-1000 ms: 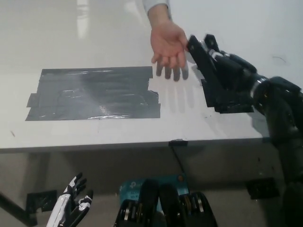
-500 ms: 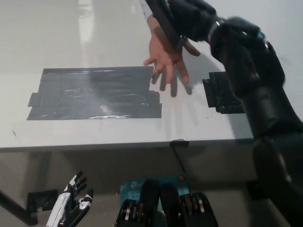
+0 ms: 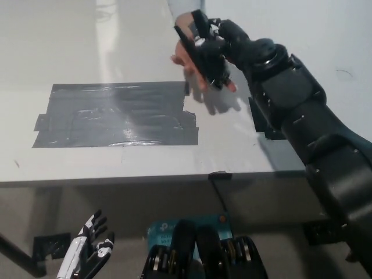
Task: A stapler is kept on the black spot marked on the desk infront of the robot. The robot picks up the stapler using its right hand and passes it to a person
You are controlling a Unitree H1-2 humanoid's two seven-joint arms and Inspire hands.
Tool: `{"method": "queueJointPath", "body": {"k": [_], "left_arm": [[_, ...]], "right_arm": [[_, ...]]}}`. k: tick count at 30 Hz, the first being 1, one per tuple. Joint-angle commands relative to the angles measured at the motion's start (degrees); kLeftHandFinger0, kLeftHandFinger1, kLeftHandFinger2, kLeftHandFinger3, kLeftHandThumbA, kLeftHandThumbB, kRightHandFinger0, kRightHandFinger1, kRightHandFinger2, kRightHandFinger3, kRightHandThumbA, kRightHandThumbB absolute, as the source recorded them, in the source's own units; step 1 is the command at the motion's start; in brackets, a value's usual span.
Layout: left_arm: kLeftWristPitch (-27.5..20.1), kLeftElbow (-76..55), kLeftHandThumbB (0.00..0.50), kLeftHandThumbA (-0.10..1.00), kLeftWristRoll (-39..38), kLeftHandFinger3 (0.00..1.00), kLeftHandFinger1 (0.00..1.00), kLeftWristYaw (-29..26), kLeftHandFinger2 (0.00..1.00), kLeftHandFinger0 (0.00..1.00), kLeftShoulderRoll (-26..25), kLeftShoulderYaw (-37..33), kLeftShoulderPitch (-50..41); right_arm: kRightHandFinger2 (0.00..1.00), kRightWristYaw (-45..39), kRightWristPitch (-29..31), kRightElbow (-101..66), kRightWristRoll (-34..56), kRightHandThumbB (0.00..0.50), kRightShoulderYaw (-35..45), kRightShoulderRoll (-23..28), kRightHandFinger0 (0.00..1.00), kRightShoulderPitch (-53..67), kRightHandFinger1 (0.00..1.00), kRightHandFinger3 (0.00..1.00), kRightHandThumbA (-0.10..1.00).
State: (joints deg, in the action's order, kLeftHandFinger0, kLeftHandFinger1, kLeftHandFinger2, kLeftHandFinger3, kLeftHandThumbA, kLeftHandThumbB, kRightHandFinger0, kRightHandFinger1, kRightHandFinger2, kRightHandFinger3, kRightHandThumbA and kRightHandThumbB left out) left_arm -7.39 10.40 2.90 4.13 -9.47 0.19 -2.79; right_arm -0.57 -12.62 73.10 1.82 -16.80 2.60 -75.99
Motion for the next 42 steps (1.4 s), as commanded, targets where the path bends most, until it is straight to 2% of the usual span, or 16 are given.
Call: {"method": "queueJointPath", "body": {"k": [1, 5, 10, 17, 18, 20, 21, 22, 23, 25, 26, 29, 33, 35, 40, 42], "left_arm": [[-1.6, -2.4, 0.485, 0.53, -1.1, 1.00, 0.95, 1.9, 1.00, 0.78, -1.2, -0.4, 0.7], [-1.1, -3.1, 0.475, 0.52, -1.0, 1.00, 0.95, 1.9, 1.00, 0.79, -1.2, -0.5, 0.4], [-0.6, -3.3, 0.481, 0.51, -1.1, 1.00, 0.93, 2.2, 0.98, 0.74, -1.1, -0.4, 0.5], [-0.6, -3.2, 0.474, 0.53, -0.3, 1.00, 0.93, 2.0, 0.98, 0.76, -1.2, -0.5, 0.9], [-0.5, -3.1, 0.468, 0.50, -1.2, 1.00, 0.93, 2.5, 0.99, 0.75, -1.1, -0.3, 1.1], [-0.4, -3.1, 0.468, 0.50, -1.8, 1.00, 0.93, 2.8, 0.99, 0.75, -1.0, -0.2, 1.2], [-0.1, -3.2, 0.475, 0.51, -1.5, 1.00, 0.93, 2.8, 0.99, 0.75, -1.1, -0.2, 1.2], [0.4, -3.3, 0.469, 0.52, -1.3, 1.00, 0.94, 2.8, 1.00, 0.76, -1.2, -0.2, 1.3], [0.6, -3.5, 0.469, 0.52, -1.3, 1.00, 0.94, 2.9, 1.00, 0.76, -1.3, -0.2, 1.4], [1.0, -3.7, 0.472, 0.51, -1.3, 1.00, 0.94, 3.0, 1.00, 0.76, -1.2, -0.2, 1.4], [0.6, -3.6, 0.466, 0.50, -1.2, 1.00, 0.93, 2.9, 1.00, 0.76, -1.1, -0.2, 1.5], [0.1, -3.5, 0.474, 0.52, -0.9, 1.00, 0.91, 2.8, 0.99, 0.72, -1.2, -0.2, 1.6], [-0.3, -2.6, 0.481, 0.51, -0.7, 1.00, 0.92, 2.5, 0.99, 0.73, -1.2, 0.0, 2.0], [-0.9, -2.2, 0.494, 0.54, 0.0, 1.00, 0.91, 2.4, 0.98, 0.72, -1.3, -0.3, 2.0], [-1.5, -1.3, 0.500, 0.54, 0.0, 1.00, 0.90, 2.3, 0.96, 0.74, -1.3, -0.3, 2.1], [-1.1, -1.4, 0.492, 0.53, 0.0, 1.00, 0.90, 2.4, 0.96, 0.73, -1.3, -0.2, 1.8]], "right_arm": [[1.00, 0.3, 10.9, 3.0, -15.9, 0.365, -11.9, 1.8, 1.00, -8.0, 1.00, 1.00, 0.40], [1.00, -3.9, 9.7, 2.9, -17.6, 0.465, -16.6, 2.7, 1.00, -8.1, 1.00, 1.00, 0.65], [1.00, -3.3, 10.9, 0.9, -16.9, 0.498, -16.9, 4.4, 1.00, -8.1, 1.00, 1.00, 0.80], [1.00, -3.4, 12.6, -6.3, -15.7, 0.500, -12.6, 8.5, 1.00, -8.9, 1.00, 1.00, 0.86], [1.00, -3.8, 13.3, -9.7, -15.6, 0.500, -11.5, 10.1, 1.00, -8.8, 1.00, 1.00, 0.96], [1.00, -4.2, 14.0, -12.0, -15.6, 0.500, -10.5, 11.2, 1.00, -8.6, 1.00, 1.00, 0.96], [1.00, -5.3, 13.2, -16.5, -15.1, 0.489, -9.0, 12.6, 1.00, -7.8, 1.00, 1.00, 0.90], [1.00, -6.1, 11.1, -23.5, -15.4, 0.459, -7.9, 14.9, 1.00, -6.5, 1.00, 1.00, 0.90], [1.00, -6.7, 9.5, -28.5, -15.7, 0.459, -7.2, 16.4, 1.00, -5.6, 1.00, 1.00, 0.90], [1.00, -9.3, 5.3, -41.5, -15.4, 0.432, -5.0, 20.3, 1.00, -2.5, 1.00, 1.00, 0.92], [1.00, -11.1, 2.9, -49.5, -14.7, 0.442, -3.6, 22.8, 1.00, -0.5, 1.00, 1.00, 0.93], [1.00, -12.3, 1.4, -57.3, -13.8, 0.446, -2.0, 25.2, 1.00, 2.0, 1.00, 1.00, 0.95], [1.00, -15.2, -3.3, -80.0, -10.6, 0.415, 3.3, 31.3, 1.00, 11.1, 1.00, 1.00, 1.00], [1.00, -15.1, -5.8, -91.5, -6.1, 0.380, 7.4, 33.2, 1.00, 17.7, 1.00, 1.00, 0.95], [1.00, -12.7, -7.4, -108.6, -2.1, 0.406, 13.9, 34.9, 1.00, 31.4, 1.00, 1.00, 0.97], [1.00, -9.8, -6.6, -115.9, 3.9, 0.398, 17.3, 34.3, 1.00, 39.6, 1.00, 1.00, 0.87]]}}
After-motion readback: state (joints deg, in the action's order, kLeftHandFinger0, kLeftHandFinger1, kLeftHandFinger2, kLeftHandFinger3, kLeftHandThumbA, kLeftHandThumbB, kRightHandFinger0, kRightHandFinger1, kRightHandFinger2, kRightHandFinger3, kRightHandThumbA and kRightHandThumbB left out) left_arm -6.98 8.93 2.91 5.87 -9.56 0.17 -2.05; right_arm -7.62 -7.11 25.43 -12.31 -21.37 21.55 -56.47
